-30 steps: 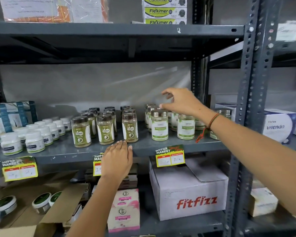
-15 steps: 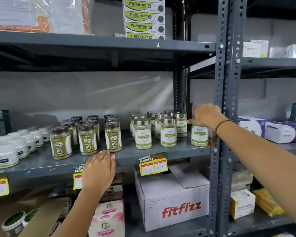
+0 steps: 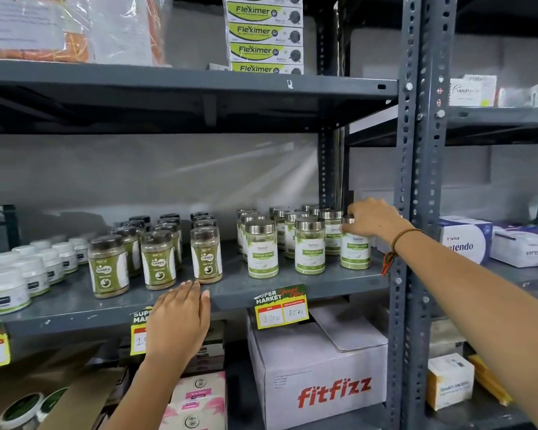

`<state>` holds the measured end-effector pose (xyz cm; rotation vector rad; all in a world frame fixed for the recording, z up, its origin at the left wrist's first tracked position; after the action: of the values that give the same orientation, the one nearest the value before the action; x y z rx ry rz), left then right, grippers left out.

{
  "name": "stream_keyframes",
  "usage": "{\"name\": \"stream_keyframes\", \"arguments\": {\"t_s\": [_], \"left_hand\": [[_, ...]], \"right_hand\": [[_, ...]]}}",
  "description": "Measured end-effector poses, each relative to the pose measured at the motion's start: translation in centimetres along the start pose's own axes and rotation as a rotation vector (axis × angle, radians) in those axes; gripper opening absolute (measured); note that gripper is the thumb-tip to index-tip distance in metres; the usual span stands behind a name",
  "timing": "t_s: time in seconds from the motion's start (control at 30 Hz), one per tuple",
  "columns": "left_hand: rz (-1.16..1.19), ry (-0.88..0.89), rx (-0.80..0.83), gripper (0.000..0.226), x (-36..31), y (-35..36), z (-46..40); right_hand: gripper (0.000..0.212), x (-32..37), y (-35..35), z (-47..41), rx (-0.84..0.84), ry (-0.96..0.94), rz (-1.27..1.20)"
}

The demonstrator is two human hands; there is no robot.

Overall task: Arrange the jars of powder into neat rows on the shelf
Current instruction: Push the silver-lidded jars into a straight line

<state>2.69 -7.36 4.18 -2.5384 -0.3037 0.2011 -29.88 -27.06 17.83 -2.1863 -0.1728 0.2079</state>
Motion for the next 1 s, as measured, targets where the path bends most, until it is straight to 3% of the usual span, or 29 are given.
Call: {"name": "stream_keyframes", "arguments": {"t_s": [0.3,0.47,0.57,0.63,0.73,0.87,1.0], "left_hand": [[0.02,-0.015,0.008,0.056,0.2,0.3,0.0],[0.018,-0.024,0.007,0.057,0.2,0.1,0.0],[0.015,-0.024,0.01,0.056,0.2,0.2,0.0],[0.014,-0.025,0.015,0.056,0.2,0.2,0.0],[0.011,-0.022,0.016,0.056,0.2,0.2,0.0],[0.009,-0.015,0.018,0.056,0.3,0.3,0.0],[0.004,-0.016,0.013,0.055,0.3,0.2,0.0]], "right_hand": [[0.061,-0.8,1.4,-1.1,0.094,-0.039,-0.195],[0.061,-0.9,1.9,-1.3,0.106,-0.055,-0.221],[0.071,-0.9,2.1,-1.3,0.145,-0.057,-0.2],[0.074,-0.3,1.4,-1.3,0.108,-0.065,-0.226],[0.072,2.0,-0.9,-0.9,-0.079,-0.154,-0.297],[0.099,6.1,-0.6,-0.2,-0.008,-0.258,-0.371],[0.081,8.2,-0.1,0.1,0.003,-0.333,-0.317]]}}
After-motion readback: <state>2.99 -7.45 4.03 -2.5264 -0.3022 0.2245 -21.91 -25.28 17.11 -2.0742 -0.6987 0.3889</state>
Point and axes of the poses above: each hand's wrist, its own z-axis away from the middle knuckle, its own y-axis out of the palm, x = y × z, the point moved 9 cm from there along -z, towards the middle knuckle, and after that the axes turned 12 degrees about -x, right-handed, at the moved point
